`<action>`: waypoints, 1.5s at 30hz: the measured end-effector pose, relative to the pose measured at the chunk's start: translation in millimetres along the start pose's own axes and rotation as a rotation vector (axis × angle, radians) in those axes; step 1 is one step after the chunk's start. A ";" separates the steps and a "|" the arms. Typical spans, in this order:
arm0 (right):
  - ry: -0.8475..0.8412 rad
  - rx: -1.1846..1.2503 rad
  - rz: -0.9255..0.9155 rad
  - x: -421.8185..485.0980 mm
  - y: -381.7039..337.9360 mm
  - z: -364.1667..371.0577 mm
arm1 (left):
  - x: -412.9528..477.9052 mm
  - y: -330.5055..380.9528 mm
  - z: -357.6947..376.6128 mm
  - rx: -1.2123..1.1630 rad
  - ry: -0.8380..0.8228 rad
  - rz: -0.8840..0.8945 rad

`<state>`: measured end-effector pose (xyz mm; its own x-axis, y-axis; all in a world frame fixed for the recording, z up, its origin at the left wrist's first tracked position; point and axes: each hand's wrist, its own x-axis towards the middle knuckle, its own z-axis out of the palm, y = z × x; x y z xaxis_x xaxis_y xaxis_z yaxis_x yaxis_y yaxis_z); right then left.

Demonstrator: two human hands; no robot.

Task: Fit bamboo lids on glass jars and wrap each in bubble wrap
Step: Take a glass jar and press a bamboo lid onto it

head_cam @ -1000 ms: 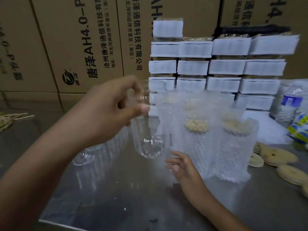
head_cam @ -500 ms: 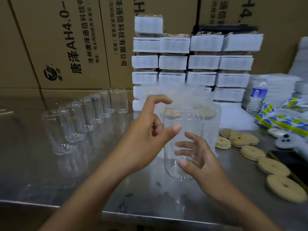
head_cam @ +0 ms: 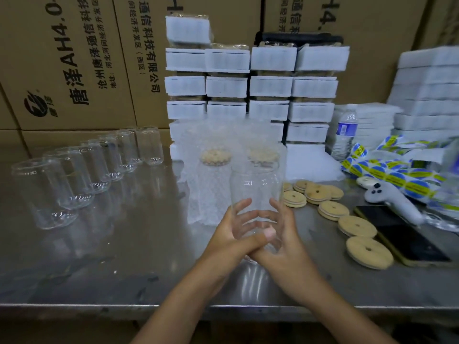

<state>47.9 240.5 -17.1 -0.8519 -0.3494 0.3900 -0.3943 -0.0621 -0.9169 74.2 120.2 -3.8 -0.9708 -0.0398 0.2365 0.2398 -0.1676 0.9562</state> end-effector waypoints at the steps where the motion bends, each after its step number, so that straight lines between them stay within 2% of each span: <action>1: -0.049 -0.042 0.008 -1.7 -0.2 -5.1 | 0.8 -1.8 -0.1 -0.005 0.004 -0.006; 4: -0.231 -0.227 0.034 -5.3 -1.6 -30.2 | -0.4 -8.9 -1.7 0.016 -0.001 -0.034; 6: -0.275 -0.414 0.025 -8.5 -4.1 -52.6 | -3.2 -16.5 -3.3 0.046 0.021 -0.033; 8: -0.203 -0.610 -0.029 -12.7 -3.7 -74.0 | -4.5 -23.5 -5.6 0.081 0.069 -0.003; 10: -0.042 -0.793 -0.079 -19.1 0.1 -95.7 | -3.8 -27.5 -8.1 0.103 0.086 0.040; 14: 0.273 -1.035 -0.043 -26.0 6.9 -134.4 | 0.3 -33.0 -10.0 0.088 0.121 0.076; 16: 0.318 -1.146 0.091 -26.6 6.6 -142.9 | 1.2 -35.0 -8.8 0.080 0.134 0.075; 19: 0.275 -1.278 0.258 -26.8 10.0 -145.9 | 0.4 -36.6 -7.0 0.089 0.136 0.064; 23: 0.273 -1.213 0.246 -28.8 10.5 -141.0 | -2.3 -36.0 -3.8 0.133 0.110 0.046; 27: 0.381 -1.099 0.063 -25.2 3.2 -127.3 | -3.7 -33.8 -1.9 0.176 0.077 0.038; 29: 0.432 -0.904 -0.028 -16.0 -10.5 -111.6 | -3.4 -32.6 -2.2 0.184 0.068 0.038; 33: 0.445 -0.359 -0.104 12.4 -53.6 -72.6 | -4.0 -32.1 -1.8 0.200 0.055 0.035; 36: 0.423 -0.152 -0.179 30.1 -82.4 -49.8 | -5.4 -33.0 -2.0 0.207 0.064 0.029; 39: 0.257 -0.087 -0.189 41.1 -95.3 -31.3 | -5.1 -31.7 -2.3 0.217 0.067 0.027; 42: 0.076 -0.146 -0.174 44.5 -91.6 -18.7 | -4.8 -30.7 -1.2 0.221 0.064 0.031; 45: 0.072 -0.223 -0.203 44.8 -84.2 -18.3 | -5.6 -29.3 -0.7 0.229 0.046 0.034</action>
<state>36.6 247.2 79.1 -0.7668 -0.2834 0.5760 -0.6183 0.0851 -0.7813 72.6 124.6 -33.3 -0.9598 -0.0878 0.2666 0.2618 0.0624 0.9631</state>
